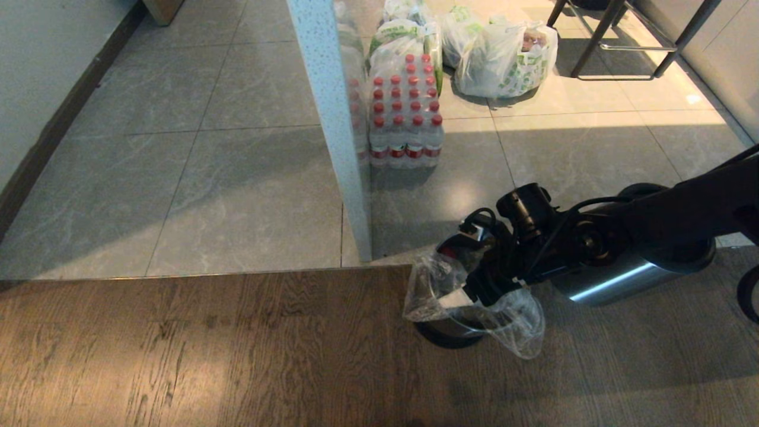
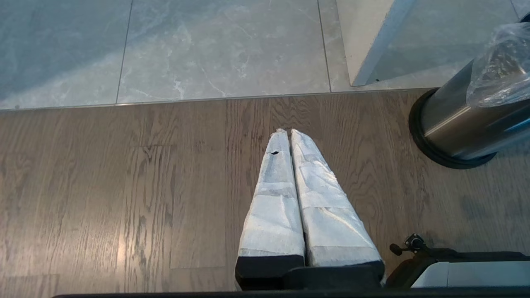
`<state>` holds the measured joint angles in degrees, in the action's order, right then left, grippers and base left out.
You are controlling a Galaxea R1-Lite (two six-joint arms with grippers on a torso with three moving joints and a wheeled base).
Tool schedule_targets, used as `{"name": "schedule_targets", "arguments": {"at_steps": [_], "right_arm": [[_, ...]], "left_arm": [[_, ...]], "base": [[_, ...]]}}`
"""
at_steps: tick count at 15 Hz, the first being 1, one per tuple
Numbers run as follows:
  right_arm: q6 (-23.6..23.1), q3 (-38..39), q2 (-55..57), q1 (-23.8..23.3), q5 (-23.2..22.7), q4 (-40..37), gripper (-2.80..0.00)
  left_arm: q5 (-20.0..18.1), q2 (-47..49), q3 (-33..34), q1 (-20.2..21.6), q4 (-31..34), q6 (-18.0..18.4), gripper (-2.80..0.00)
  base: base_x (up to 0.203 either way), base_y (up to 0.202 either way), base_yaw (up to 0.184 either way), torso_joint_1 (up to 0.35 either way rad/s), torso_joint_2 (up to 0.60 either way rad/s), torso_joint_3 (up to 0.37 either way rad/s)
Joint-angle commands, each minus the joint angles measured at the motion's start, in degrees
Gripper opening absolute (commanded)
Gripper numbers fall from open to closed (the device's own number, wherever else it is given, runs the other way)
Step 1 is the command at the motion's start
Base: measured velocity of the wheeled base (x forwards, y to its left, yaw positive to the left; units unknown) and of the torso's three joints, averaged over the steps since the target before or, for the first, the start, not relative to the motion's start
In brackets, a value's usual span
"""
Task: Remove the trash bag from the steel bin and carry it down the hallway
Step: Pick up the trash bag
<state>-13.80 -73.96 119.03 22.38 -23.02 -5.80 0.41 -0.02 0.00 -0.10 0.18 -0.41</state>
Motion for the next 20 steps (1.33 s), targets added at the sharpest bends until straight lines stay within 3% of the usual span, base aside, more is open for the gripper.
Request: {"name": "schedule_targets", "arguments": {"at_steps": [1, 4, 8, 20], "right_arm": [[-0.1, -1.2, 1.4, 0.0, -0.2, 0.0, 0.0], [-1.1, -1.3, 1.0, 0.0, -0.3, -0.2, 0.0], [-9.6, -0.7, 1.0, -0.2, 0.0, -1.0, 0.0], [-12.9, -3.3, 5.0, -0.4, 0.1, -1.6, 0.0]], "left_arm": [[0.0, 0.0, 0.1, 0.0, 0.0, 0.0, -2.8], [0.0, 0.0, 0.1, 0.0, 0.0, 0.0, -2.8], [0.0, 0.0, 0.1, 0.0, 0.0, 0.0, -2.8], [0.0, 0.0, 0.1, 0.0, 0.0, 0.0, -2.8]], "base": [[0.0, 0.0, 0.0, 0.0, 0.0, 0.0], [0.0, 0.0, 0.0, 0.0, 0.0, 0.0], [0.0, 0.0, 0.0, 0.0, 0.0, 0.0], [0.0, 0.0, 0.0, 0.0, 0.0, 0.0]]}}
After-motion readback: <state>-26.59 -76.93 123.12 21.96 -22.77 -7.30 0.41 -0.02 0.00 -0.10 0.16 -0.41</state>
